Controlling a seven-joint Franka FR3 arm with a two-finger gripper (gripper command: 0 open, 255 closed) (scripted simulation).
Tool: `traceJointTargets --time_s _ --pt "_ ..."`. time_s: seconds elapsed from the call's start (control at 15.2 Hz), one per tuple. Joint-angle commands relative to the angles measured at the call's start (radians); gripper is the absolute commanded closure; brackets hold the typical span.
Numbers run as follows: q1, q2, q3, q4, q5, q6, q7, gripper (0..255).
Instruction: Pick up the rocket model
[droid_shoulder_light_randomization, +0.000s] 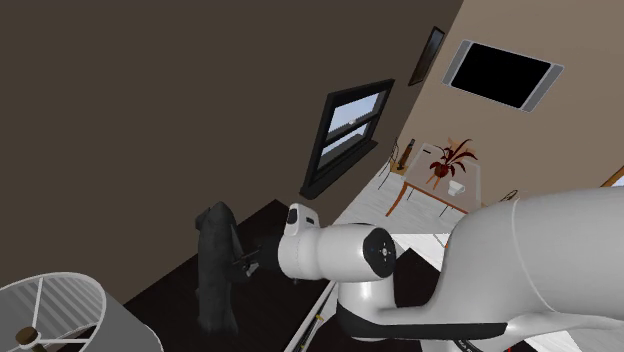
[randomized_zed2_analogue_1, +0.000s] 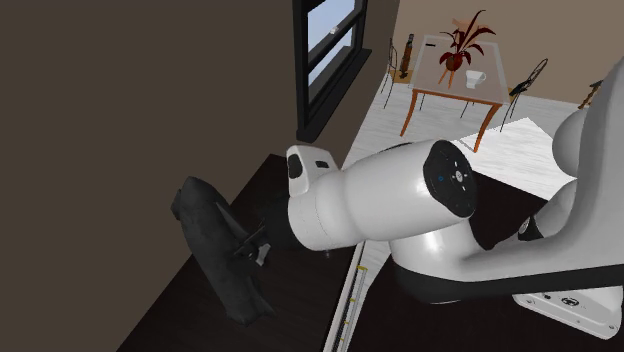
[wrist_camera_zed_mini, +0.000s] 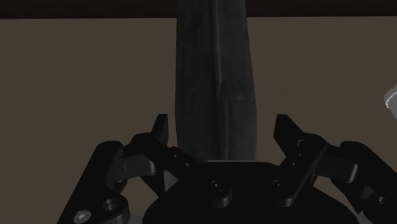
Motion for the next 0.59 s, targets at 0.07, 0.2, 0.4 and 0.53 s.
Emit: traceJointTargets --time_s 0.07,0.2,0.4,0.53 --pt "-0.055 -0.029 0.061 0.01 0.001 0.029 0.023 0" --pt "-0.055 -0.028 0.06 0.01 0.001 0.029 0.023 255" --pt "-0.056 -0.028 0.06 0.01 0.001 0.029 0.022 255" --pt "-0.055 -0.028 0.06 0.01 0.001 0.029 0.022 255"
